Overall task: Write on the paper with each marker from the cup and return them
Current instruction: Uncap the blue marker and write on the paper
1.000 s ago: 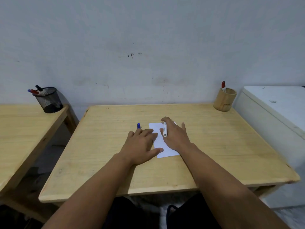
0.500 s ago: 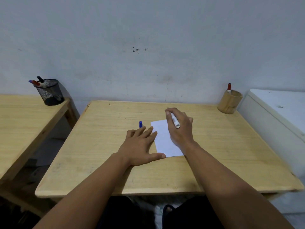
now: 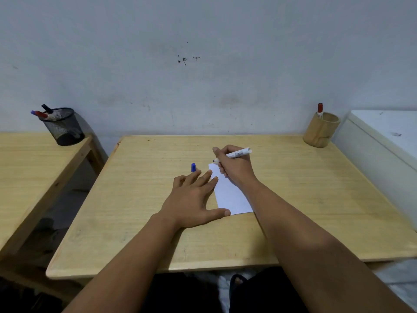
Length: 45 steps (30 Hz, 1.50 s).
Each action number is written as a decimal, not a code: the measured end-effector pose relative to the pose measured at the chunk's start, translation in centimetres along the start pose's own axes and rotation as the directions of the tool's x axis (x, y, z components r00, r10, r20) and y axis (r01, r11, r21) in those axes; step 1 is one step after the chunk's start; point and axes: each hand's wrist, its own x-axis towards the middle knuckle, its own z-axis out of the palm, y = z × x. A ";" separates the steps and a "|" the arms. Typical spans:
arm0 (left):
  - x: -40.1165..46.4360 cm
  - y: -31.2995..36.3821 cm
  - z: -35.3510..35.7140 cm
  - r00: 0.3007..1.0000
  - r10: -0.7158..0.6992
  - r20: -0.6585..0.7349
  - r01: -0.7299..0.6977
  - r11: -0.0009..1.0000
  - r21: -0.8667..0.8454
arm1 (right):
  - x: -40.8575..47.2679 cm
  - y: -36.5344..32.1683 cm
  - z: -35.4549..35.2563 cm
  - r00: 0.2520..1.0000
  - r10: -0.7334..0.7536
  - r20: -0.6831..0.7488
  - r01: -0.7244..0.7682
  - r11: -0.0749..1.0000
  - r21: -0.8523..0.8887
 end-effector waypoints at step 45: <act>-0.8 0.8 -0.5 0.993 -0.108 -0.050 0.108 0.994 -0.004 | 0.4 1.3 0.4 0.999 -0.038 0.009 0.038 0.997 -0.062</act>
